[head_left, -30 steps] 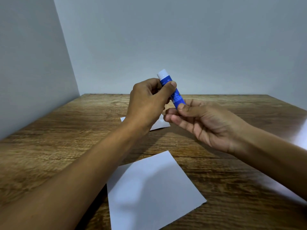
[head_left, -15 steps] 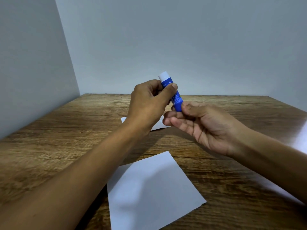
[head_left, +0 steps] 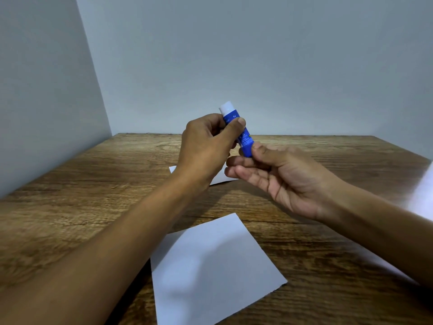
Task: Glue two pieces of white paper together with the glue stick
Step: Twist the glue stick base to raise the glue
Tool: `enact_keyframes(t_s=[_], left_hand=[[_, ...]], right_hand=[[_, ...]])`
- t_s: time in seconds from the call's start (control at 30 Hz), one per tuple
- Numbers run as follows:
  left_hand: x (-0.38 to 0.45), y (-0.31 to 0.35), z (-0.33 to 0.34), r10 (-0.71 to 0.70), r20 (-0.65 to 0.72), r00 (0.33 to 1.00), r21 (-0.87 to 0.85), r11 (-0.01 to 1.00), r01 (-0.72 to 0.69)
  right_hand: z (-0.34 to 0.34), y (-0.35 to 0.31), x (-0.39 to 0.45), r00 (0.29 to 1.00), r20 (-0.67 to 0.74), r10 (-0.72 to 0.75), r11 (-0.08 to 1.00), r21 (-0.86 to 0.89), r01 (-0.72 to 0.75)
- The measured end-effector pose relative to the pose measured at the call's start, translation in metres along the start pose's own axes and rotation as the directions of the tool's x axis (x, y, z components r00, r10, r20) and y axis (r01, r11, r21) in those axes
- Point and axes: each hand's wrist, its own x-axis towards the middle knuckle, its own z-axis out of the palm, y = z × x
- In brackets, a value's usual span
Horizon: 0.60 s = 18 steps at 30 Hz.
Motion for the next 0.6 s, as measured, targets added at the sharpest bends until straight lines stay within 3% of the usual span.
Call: enact_keyframes(t_s=[0.6], left_hand=[[-0.0025,0.0046,0.0013,0.001,0.012,1.0,-0.006,1.0,0.0]], right_hand=[[-0.0027,-0.0022,0.0012,1.0,-0.003,-0.003,1.0,-0.016,0.002]])
